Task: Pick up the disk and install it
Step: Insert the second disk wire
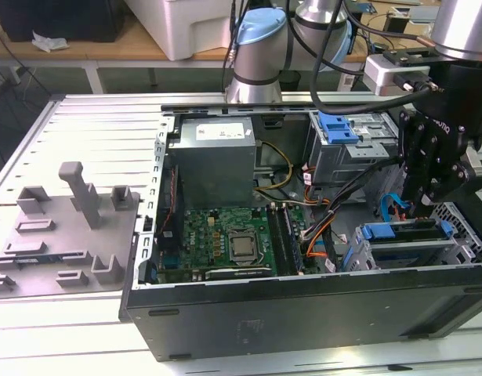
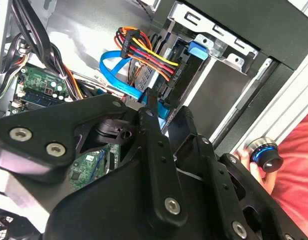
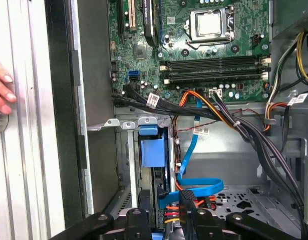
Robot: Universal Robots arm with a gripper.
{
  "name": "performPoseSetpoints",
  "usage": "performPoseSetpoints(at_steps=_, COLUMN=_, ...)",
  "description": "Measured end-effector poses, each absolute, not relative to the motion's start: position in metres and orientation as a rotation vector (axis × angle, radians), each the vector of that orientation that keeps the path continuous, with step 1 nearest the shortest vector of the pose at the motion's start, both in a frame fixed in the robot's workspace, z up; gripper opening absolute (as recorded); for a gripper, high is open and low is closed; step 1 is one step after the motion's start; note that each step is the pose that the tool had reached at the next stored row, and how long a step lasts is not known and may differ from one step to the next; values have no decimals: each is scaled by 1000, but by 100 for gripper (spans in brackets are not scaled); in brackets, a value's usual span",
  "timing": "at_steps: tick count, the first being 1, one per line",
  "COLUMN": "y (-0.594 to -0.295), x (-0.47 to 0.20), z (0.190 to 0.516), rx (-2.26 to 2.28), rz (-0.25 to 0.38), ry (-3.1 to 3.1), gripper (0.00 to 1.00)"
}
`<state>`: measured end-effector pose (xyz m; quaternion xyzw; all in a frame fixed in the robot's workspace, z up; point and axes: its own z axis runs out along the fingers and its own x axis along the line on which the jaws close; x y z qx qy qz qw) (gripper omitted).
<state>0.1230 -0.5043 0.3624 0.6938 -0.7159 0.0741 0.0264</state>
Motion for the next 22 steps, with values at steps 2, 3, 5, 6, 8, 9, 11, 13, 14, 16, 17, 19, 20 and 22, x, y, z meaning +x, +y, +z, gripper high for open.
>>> performPoseSetpoints(at_steps=2, y=-504, x=123, z=362, rx=2144, rz=229, ry=-2212, gripper=36)
performPoseSetpoints(at_steps=3, y=-504, x=123, z=362, rx=2144, rz=229, ry=-2212, gripper=36)
performPoseSetpoints(at_steps=5, y=-504, x=123, z=362, rx=2144, rz=229, ry=-2212, gripper=36)
performPoseSetpoints(at_steps=6, y=-504, x=123, z=362, rx=2144, rz=229, ry=-2212, gripper=36)
performPoseSetpoints(at_steps=8, y=-504, x=123, z=362, rx=2144, rz=229, ry=-2212, gripper=36)
performPoseSetpoints(at_steps=9, y=-504, x=123, z=362, rx=2144, rz=229, ry=-2212, gripper=36)
performPoseSetpoints(at_steps=11, y=-504, x=123, z=362, rx=2144, rz=229, ry=-2212, gripper=36)
performPoseSetpoints(at_steps=13, y=-505, x=123, z=362, rx=2143, rz=228, ry=-2211, gripper=36)
performPoseSetpoints(at_steps=14, y=-506, x=123, z=362, rx=2142, rz=226, ry=-2210, gripper=36)
performPoseSetpoints(at_steps=16, y=-508, x=123, z=362, rx=2142, rz=223, ry=-2209, gripper=36)
performPoseSetpoints(at_steps=17, y=-509, x=123, z=362, rx=2142, rz=222, ry=-2209, gripper=36)
performPoseSetpoints(at_steps=19, y=-509, x=123, z=361, rx=2141, rz=222, ry=-2209, gripper=36)
performPoseSetpoints(at_steps=20, y=-509, x=123, z=361, rx=2141, rz=222, ry=-2208, gripper=36)
performPoseSetpoints(at_steps=22, y=-509, x=122, z=361, rx=2141, rz=222, ry=-2209, gripper=36)
